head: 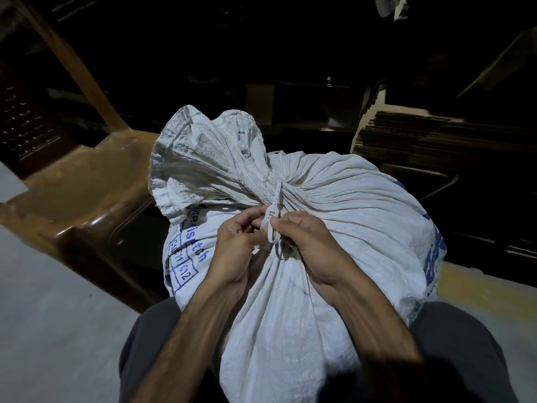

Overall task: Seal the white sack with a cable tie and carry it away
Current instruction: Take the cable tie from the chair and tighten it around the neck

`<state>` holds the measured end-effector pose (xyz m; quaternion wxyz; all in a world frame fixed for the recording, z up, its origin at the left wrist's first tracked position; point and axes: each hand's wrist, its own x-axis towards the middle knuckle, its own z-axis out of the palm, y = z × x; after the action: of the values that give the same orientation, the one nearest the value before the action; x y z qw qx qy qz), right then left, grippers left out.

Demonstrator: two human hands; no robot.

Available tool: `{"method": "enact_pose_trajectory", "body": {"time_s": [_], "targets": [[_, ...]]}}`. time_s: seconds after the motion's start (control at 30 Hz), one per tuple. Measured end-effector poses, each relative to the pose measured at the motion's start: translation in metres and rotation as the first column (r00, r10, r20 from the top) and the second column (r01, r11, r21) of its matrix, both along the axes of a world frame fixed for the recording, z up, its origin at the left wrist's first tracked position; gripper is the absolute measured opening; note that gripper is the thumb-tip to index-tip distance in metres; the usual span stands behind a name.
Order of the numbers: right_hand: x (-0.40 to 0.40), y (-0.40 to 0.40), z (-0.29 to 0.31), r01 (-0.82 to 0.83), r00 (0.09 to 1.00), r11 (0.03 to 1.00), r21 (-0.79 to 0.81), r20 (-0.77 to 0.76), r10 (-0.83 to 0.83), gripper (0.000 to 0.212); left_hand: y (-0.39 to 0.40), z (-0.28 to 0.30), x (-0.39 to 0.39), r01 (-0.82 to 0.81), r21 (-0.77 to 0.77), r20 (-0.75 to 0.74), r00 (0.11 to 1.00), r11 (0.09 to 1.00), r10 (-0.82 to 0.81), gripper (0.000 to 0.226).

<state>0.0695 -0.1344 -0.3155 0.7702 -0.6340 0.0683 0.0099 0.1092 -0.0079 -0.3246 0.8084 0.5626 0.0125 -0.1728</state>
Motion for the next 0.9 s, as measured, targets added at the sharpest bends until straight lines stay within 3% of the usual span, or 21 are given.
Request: {"method": "enact_pose_trajectory", "body": {"time_s": [0.3,0.47,0.7,0.8,0.9], "targets": [[0.005,0.004,-0.01,0.059,0.998,0.996,-0.065,-0.021,-0.06,0.044,0.002,0.003,-0.003,-0.003,-0.046,-0.034,0.999,0.999,0.001,0.047],[0.006,0.006,-0.011,0.078,0.995,0.994,-0.074,-0.055,-0.082,0.034,0.003,-0.001,-0.002,-0.005,-0.023,-0.028,1.0,1.0,0.005,0.044],[0.006,0.012,-0.011,0.156,0.981,0.973,-0.172,-0.088,-0.173,0.047,0.004,-0.006,-0.001,0.015,0.002,-0.007,1.0,1.0,-0.015,0.047],[0.007,0.019,-0.007,0.238,0.962,0.95,-0.201,-0.084,-0.258,0.068,0.005,-0.003,-0.001,0.032,0.05,-0.004,0.999,0.998,-0.032,0.044],[0.008,0.021,-0.009,0.296,0.944,0.925,-0.237,-0.073,-0.321,0.089,0.004,0.005,0.006,0.071,0.005,-0.028,0.997,0.997,-0.071,0.032]]}}
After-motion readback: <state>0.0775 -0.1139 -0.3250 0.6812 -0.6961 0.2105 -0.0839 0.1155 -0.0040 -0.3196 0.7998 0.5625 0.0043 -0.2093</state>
